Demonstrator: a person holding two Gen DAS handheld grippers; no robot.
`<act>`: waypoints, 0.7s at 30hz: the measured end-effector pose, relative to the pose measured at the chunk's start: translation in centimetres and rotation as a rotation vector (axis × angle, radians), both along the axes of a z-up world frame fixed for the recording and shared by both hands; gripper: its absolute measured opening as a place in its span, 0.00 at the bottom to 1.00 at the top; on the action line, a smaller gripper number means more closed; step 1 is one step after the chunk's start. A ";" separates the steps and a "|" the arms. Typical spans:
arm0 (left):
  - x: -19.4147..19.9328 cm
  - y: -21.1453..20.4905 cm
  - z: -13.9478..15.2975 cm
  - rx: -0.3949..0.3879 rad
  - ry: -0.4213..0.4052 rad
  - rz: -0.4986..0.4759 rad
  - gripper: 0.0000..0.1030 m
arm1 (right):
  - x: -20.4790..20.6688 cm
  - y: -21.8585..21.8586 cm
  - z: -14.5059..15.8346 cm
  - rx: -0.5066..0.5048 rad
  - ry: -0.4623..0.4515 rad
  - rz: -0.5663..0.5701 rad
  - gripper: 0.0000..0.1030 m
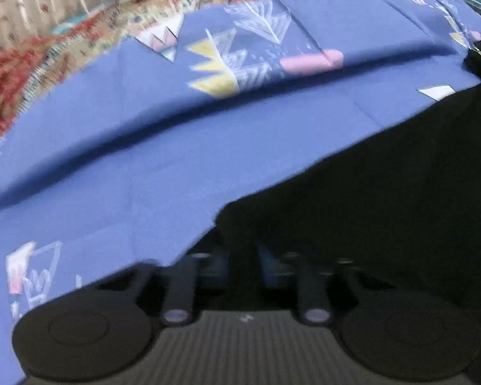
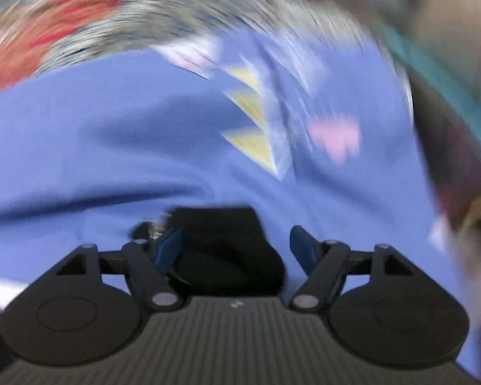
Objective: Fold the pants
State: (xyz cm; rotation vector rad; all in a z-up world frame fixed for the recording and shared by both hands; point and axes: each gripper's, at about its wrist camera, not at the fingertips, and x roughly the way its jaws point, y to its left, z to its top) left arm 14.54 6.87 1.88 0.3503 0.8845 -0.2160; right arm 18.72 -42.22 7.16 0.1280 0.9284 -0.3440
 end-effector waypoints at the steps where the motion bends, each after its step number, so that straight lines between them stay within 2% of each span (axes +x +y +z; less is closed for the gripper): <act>1: -0.4 -0.1 0.5 0.003 -0.022 0.012 0.11 | -0.7 -1.8 -0.4 0.122 -0.007 -0.044 0.10; 2: -0.8 0.0 1.2 -0.003 -0.045 0.025 0.10 | -1.9 -3.3 -0.4 0.237 -0.037 -0.092 0.07; 4: -2.0 0.4 3.4 -0.038 -0.105 0.058 0.10 | -4.9 -4.9 1.4 0.370 -0.199 -0.123 0.07; 7: -5.5 1.2 7.5 -0.091 -0.236 0.103 0.10 | -9.9 -6.9 4.9 0.526 -0.382 -0.184 0.07; 9: -9.1 1.9 9.9 -0.116 -0.309 0.135 0.10 | -13.8 -7.7 6.6 0.602 -0.458 -0.221 0.07; 12: -16.0 2.9 12.4 -0.158 -0.399 0.139 0.10 | -20.1 -8.1 8.2 0.617 -0.503 -0.246 0.07; 14: -20.5 2.9 13.0 -0.170 -0.421 0.115 0.10 | -25.4 -8.0 8.2 0.623 -0.515 -0.263 0.07; 18: -28.8 2.2 11.3 -0.149 -0.377 0.068 0.10 | -34.7 -10.1 6.1 0.635 -0.502 -0.317 0.07; 21: -33.0 2.0 9.0 -0.184 -0.275 0.070 0.10 | -40.2 -10.7 3.3 0.612 -0.467 -0.377 0.07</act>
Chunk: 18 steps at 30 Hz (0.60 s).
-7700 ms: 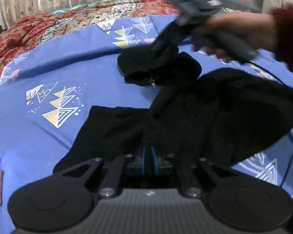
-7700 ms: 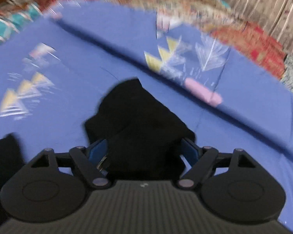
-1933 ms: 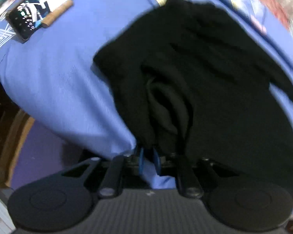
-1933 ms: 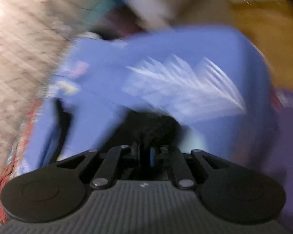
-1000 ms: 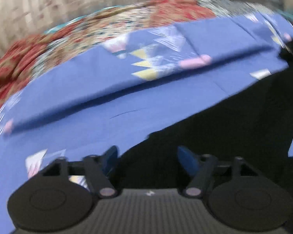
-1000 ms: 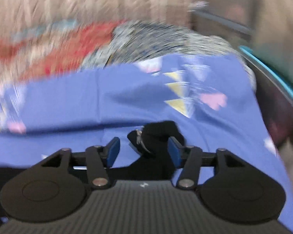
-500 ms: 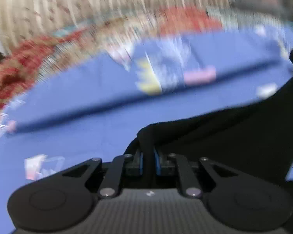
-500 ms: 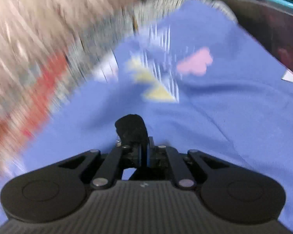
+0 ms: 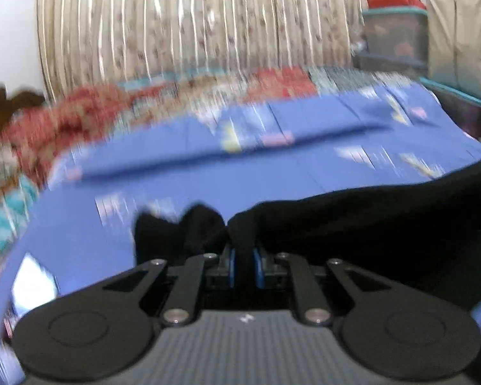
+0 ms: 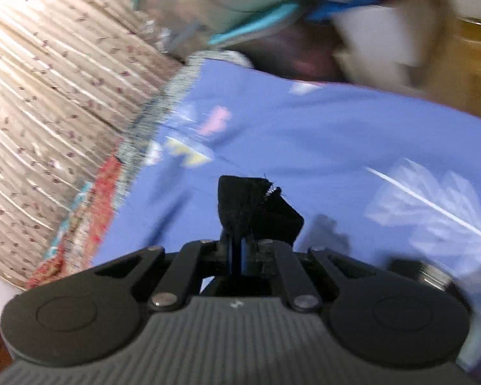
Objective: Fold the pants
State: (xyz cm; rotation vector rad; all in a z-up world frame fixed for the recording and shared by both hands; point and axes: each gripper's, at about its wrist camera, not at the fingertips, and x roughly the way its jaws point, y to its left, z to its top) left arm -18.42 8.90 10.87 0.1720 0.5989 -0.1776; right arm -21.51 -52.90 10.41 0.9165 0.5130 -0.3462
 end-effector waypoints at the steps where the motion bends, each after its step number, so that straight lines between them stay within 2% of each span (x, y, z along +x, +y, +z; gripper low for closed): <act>1: -1.0 0.1 -0.8 -0.016 0.032 0.003 0.10 | -2.0 -0.3 -1.2 0.013 0.022 -0.022 0.07; 2: -1.7 0.2 -1.9 -0.027 0.069 0.000 0.10 | -3.2 -0.3 -2.3 0.036 0.043 -0.043 0.07; 5: -3.4 -0.2 -4.6 0.006 0.145 -0.010 0.11 | -7.2 -0.5 -6.7 0.094 0.143 -0.117 0.08; 7: -3.8 0.0 -5.4 0.029 0.172 -0.008 0.13 | -8.5 -0.2 -8.6 0.126 0.176 -0.157 0.18; 8: -4.0 0.3 -5.3 0.025 0.182 -0.011 0.15 | -8.9 -0.1 -9.0 0.157 0.176 -0.181 0.18; 9: -4.2 0.8 -4.9 0.014 0.185 -0.010 0.17 | -9.1 -0.1 -9.1 0.182 0.163 -0.199 0.24; 10: -4.6 1.4 -4.3 -0.007 0.182 -0.008 0.24 | -9.3 -0.1 -8.8 0.196 0.145 -0.218 0.33; 12: -5.5 3.6 -2.7 -0.093 0.164 -0.001 0.30 | -9.4 0.4 -7.0 0.118 0.143 -0.277 0.48; 15: -6.5 8.3 -0.2 -0.238 0.113 0.095 0.42 | -9.7 2.0 -3.4 -0.105 0.120 -0.382 0.47; 18: -5.6 13.1 1.2 -0.357 0.077 0.251 0.45 | -7.7 4.4 -0.9 -0.209 0.027 -0.266 0.47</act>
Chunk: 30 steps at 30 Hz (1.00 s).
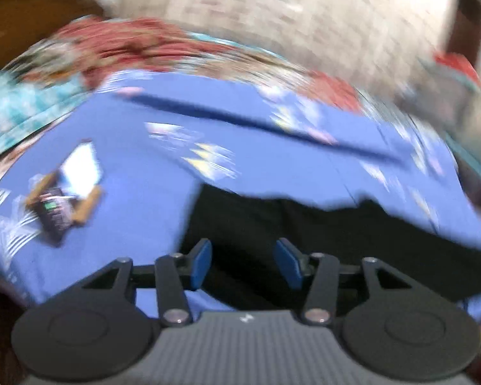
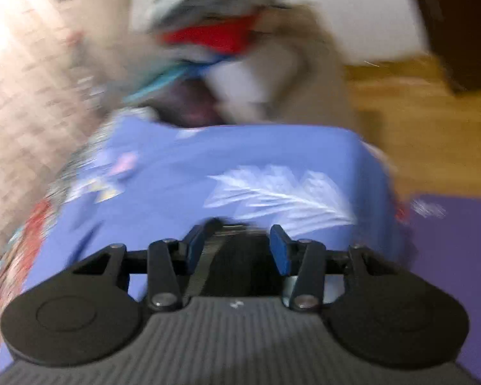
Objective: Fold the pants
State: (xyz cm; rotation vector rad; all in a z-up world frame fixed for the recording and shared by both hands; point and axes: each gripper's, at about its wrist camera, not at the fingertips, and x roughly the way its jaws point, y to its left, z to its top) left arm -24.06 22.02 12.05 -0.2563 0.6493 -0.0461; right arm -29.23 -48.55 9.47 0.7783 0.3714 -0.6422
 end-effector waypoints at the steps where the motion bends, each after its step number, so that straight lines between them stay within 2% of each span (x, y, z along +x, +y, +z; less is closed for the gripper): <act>1: 0.8 1.2 0.1 -0.039 0.007 0.037 0.45 | 1.3 1.2 0.5 -0.017 -0.013 0.080 0.47; 2: 1.9 2.1 0.0 -0.081 0.025 0.068 0.45 | 3.2 2.8 0.9 -0.024 -0.019 0.176 0.47; 4: 4.7 3.0 -0.5 -0.144 0.093 0.078 0.62 | 6.9 6.3 0.9 -0.013 -0.020 0.358 0.47; 6: 7.5 3.1 -2.0 -0.210 0.161 0.078 0.72 | 10.6 10.9 0.3 0.009 -0.010 0.556 0.47; 8: 9.7 2.9 -3.9 -0.274 0.220 0.057 0.68 | 13.5 15.9 -0.8 0.022 0.016 0.742 0.47; 9: 10.6 2.5 -4.7 -0.279 0.242 0.059 0.53 | 14.5 18.1 -1.4 0.025 0.035 0.823 0.46; 10: 11.2 2.1 -5.2 -0.262 0.245 0.057 0.15 | 15.6 20.6 -2.1 0.028 0.059 0.908 0.44; 11: 11.4 1.6 -5.5 -0.236 0.243 0.052 0.04 | 16.5 22.9 -2.9 0.035 0.082 0.984 0.43; 13: 10.4 0.7 -5.2 -0.155 0.178 0.075 0.03 | 18.0 26.6 -4.5 0.062 0.133 1.111 0.30; 16: 5.9 -0.9 -3.2 0.101 -0.047 0.111 0.02 | 18.5 30.6 -7.5 0.090 0.227 1.258 0.29; 17: 4.7 -0.6 -3.0 0.150 -0.075 0.150 0.02 | 18.4 31.6 -8.5 0.106 0.272 1.293 0.29; 18: 4.2 0.2 -3.3 0.155 -0.056 0.189 0.02 | 17.9 32.3 -9.2 0.118 0.308 1.312 0.29; 22: 3.6 4.4 -7.5 0.047 0.190 0.305 0.02 | 17.8 32.4 -9.4 0.122 0.271 1.302 0.29; 23: 2.9 5.2 -7.6 -0.015 0.194 0.321 0.02 | 18.3 32.2 -9.1 0.137 0.271 1.298 0.29; 25: 1.8 5.6 -6.0 -0.104 0.119 0.318 0.03 | 18.4 31.7 -8.0 0.132 0.244 1.269 0.32; 27: 2.0 4.4 -3.8 -0.114 0.037 0.267 0.03 | 17.3 30.8 -7.2 0.112 0.193 1.225 0.32; 30: 3.7 1.2 -1.0 -0.122 -0.057 0.108 0.04 | 17.0 29.4 -6.7 0.147 0.149 1.163 0.32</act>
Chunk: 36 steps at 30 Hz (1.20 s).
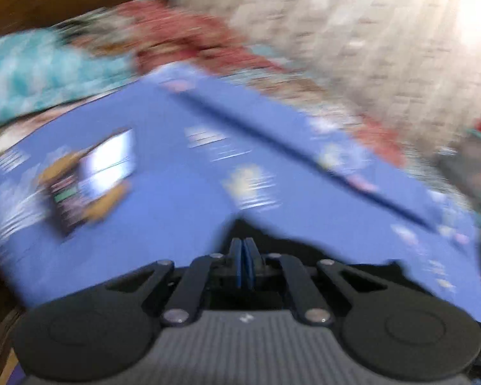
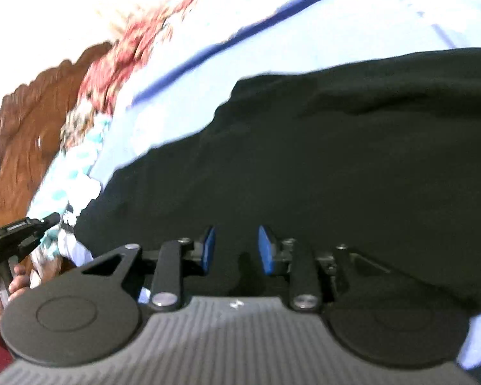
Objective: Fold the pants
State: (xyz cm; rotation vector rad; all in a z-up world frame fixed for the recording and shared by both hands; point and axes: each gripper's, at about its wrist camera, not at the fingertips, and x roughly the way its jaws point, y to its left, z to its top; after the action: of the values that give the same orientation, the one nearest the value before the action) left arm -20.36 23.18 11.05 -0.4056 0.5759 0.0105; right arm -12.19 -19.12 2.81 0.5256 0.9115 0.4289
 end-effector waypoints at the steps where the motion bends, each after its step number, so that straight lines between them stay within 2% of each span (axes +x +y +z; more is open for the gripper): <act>1: 0.6 -1.3 0.5 0.004 -0.027 -0.053 0.06 | 0.1 -0.2 0.0 -0.002 -0.007 -0.021 0.32; 3: 1.9 -4.1 0.5 0.014 -0.034 -0.144 0.07 | -0.5 -1.1 -0.6 0.003 -0.011 -0.074 0.32; 6: 3.2 -7.0 -2.0 0.013 0.043 -0.225 0.07 | -1.2 -2.9 -1.7 0.039 0.012 -0.164 0.32; 8: 3.6 -7.5 -4.7 0.023 0.156 -0.220 0.07 | -1.8 -3.8 -2.8 0.043 0.028 -0.228 0.32; 10: 3.9 -7.5 -7.7 0.111 0.310 -0.156 0.06 | -3.0 -5.6 -3.6 0.042 0.048 -0.283 0.28; 11: 3.7 -7.1 -9.0 0.141 0.350 -0.142 0.06 | -3.5 -6.2 -3.9 0.053 0.054 -0.297 0.25; 12: 3.1 -6.8 -8.9 0.126 0.311 -0.141 0.06 | -3.9 -6.8 -4.2 0.086 0.055 -0.305 0.25; 15: 3.3 -7.0 -8.1 0.136 0.347 -0.118 0.06 | -4.9 -7.7 -3.8 0.133 0.012 -0.334 0.29; 18: 3.8 -7.9 -6.3 0.133 0.348 -0.126 0.06 | -6.5 -9.8 -2.6 0.140 -0.080 -0.432 0.40; 20: 4.0 -9.3 -4.7 0.123 0.314 -0.159 0.06 | -8.6 -12.3 -2.2 0.155 -0.144 -0.552 0.41; 22: 3.9 -10.7 -3.6 0.130 0.292 -0.190 0.06 | -10.9 -14.7 -2.0 0.149 -0.211 -0.716 0.56; 25: 4.8 -13.4 -2.8 0.108 0.291 -0.264 0.07 | -13.6 -18.4 -2.7 0.138 -0.243 -0.959 0.67; 28: 6.0 -16.2 -3.2 0.068 0.336 -0.335 0.08 | -13.9 -21.2 -4.1 0.180 -0.246 -1.069 0.69; 31: 6.1 -19.0 -3.9 0.038 0.379 -0.392 0.08 | -12.5 -22.8 -5.3 0.219 -0.234 -1.105 0.70; 34: 6.0 -20.7 -3.9 0.058 0.383 -0.432 0.08 | -11.6 -25.3 -6.3 0.278 -0.226 -1.098 0.69; 35: 6.1 -20.7 -4.0 0.065 0.385 -0.437 0.08 | -10.8 -25.2 -6.4 0.276 -0.217 -1.106 0.68; 36: 6.0 -20.7 -4.1 0.066 0.387 -0.437 0.08 | -10.9 -26.3 -6.3 0.270 -0.218 -1.106 0.60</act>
State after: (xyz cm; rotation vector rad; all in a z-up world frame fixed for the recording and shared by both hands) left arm -14.31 2.44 6.98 -0.2058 1.0351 -0.3157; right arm -23.04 -45.44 -3.54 1.1066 0.2517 -0.4032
